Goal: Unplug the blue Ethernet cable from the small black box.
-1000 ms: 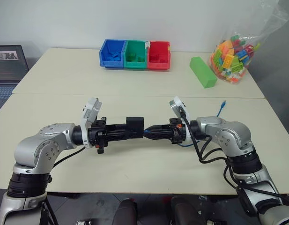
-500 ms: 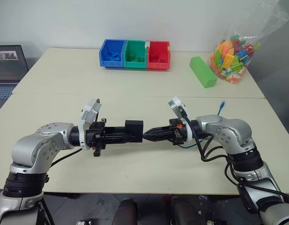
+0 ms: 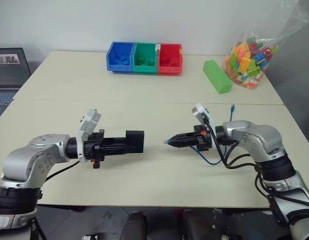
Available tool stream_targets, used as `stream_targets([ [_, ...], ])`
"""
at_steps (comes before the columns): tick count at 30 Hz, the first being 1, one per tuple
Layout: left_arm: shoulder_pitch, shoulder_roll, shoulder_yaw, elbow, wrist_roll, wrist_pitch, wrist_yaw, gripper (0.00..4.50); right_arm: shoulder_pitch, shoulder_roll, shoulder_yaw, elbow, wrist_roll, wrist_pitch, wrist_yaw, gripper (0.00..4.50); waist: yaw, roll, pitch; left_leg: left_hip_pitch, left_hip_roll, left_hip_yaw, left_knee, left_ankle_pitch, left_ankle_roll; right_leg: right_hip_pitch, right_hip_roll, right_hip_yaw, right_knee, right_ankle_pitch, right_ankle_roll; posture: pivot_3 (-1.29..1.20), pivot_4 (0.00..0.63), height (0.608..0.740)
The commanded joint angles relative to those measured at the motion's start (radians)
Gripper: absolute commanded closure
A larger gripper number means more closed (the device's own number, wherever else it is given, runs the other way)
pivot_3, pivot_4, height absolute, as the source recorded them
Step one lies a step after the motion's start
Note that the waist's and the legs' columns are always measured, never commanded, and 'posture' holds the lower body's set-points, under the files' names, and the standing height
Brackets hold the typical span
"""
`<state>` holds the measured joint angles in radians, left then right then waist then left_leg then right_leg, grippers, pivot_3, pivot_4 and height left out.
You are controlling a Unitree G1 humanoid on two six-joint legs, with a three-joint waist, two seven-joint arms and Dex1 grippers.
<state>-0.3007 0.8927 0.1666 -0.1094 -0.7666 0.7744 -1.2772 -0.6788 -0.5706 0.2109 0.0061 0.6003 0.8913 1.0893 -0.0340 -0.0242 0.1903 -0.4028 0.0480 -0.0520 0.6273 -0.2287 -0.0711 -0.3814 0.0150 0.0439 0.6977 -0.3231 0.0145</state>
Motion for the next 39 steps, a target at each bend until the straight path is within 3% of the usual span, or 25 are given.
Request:
stream_targets([
  [1, 0.000, -0.011, 0.040, 0.005, 0.017, -0.041, 0.039, 3.71, -0.024, 0.090, -0.045, 0.123, -0.147, -0.241, -0.170, 4.48, -0.004, 0.000, 0.000, 0.000, 0.000, 0.000, 0.000, 0.000, 0.000, 0.000, 0.000, 0.000, 0.000, 0.000, 0.001, 0.00, 0.150, 0.740],
  [4, 0.005, -0.043, 0.040, 0.008, 0.039, -0.069, 0.091, 3.71, -0.075, 0.182, -0.059, 0.325, -0.323, -0.499, -0.397, 4.48, -0.012, 0.000, 0.000, 0.000, 0.001, 0.001, 0.000, 0.000, 0.000, 0.000, 0.000, 0.001, 0.001, 0.000, 0.001, 0.00, 0.150, 0.740],
  [9, -0.001, -0.077, 0.033, 0.005, 0.063, -0.098, 0.143, 3.71, -0.137, 0.255, -0.064, 0.571, -0.470, -0.685, -0.596, 4.48, -0.013, 0.000, 0.000, -0.006, 0.000, 0.001, 0.001, 0.000, 0.000, -0.006, 0.000, 0.001, 0.001, 0.003, -0.004, 0.00, 0.150, 0.740],
  [11, -0.004, -0.089, 0.030, 0.008, 0.087, -0.127, 0.164, 3.71, -0.139, 0.269, -0.071, 0.593, -0.475, -0.712, -0.588, 3.78, -0.012, 0.000, 0.000, -0.007, 0.000, 0.001, 0.001, 0.000, -0.001, -0.007, -0.001, 0.001, 0.001, 0.003, -0.004, 0.00, 0.150, 0.740],
  [16, 0.001, -0.130, 0.047, 0.025, 0.120, -0.174, 0.237, 3.71, -0.113, 0.262, -0.083, 0.503, -0.437, -0.679, -0.486, 2.67, -0.010, 0.000, 0.000, -0.010, 0.000, 0.001, 0.001, 0.000, -0.001, -0.008, -0.001, 0.001, 0.000, 0.003, -0.004, 0.00, 0.150, 0.740],
  [20, -0.011, -0.199, 0.065, 0.086, 0.210, -0.282, 0.377, 3.71, -0.084, 0.237, -0.083, 0.352, -0.404, -0.645, -0.386, 1.65, -0.005, 0.000, 0.000, -0.010, 0.000, 0.000, 0.002, 0.000, 0.000, -0.008, -0.001, 0.000, 0.001, 0.003, -0.004, 0.00, 0.150, 0.740],
  [25, -0.061, -0.302, 0.099, 0.254, 0.403, -0.545, 0.645, 3.71, -0.013, 0.185, -0.022, 0.038, -0.271, -0.491, -0.159, 0.34, 0.001, 0.000, 0.000, -0.010, 0.001, -0.002, 0.003, 0.000, 0.000, -0.008, -0.001, -0.001, 0.003, 0.003, -0.004, 0.00, 0.150, 0.740],
  [30, -0.057, -0.354, 0.108, 0.406, 0.498, -0.714, 0.765, 3.71, 0.001, 0.169, 0.050, -0.067, -0.304, -0.456, -0.131, 0.33, 0.001, 0.000, 0.000, -0.010, 0.000, -0.002, 0.003, 0.000, 0.000, -0.008, -0.003, -0.001, 0.003, 0.003, -0.004, 0.00, 0.150, 0.740],
  [36, -0.016, -0.398, 0.113, 0.487, 0.484, -0.733, 0.775, 3.71, -0.014, 0.179, 0.076, -0.056, -0.345, -0.465, -0.147, 0.33, 0.004, 0.000, 0.000, -0.010, -0.001, -0.002, 0.004, 0.000, 0.000, -0.007, -0.003, -0.002, 0.003, 0.003, -0.003, 0.00, 0.150, 0.740],
  [39, -0.001, -0.403, 0.120, 0.481, 0.470, -0.724, 0.769, 2.86, -0.014, 0.178, 0.075, -0.056, -0.357, -0.466, -0.146, 0.33, 0.004, 0.000, 0.000, -0.010, -0.001, -0.002, 0.004, 0.000, 0.000, -0.007, -0.003, -0.002, 0.003, 0.003, -0.003, 0.00, 0.150, 0.740],
])
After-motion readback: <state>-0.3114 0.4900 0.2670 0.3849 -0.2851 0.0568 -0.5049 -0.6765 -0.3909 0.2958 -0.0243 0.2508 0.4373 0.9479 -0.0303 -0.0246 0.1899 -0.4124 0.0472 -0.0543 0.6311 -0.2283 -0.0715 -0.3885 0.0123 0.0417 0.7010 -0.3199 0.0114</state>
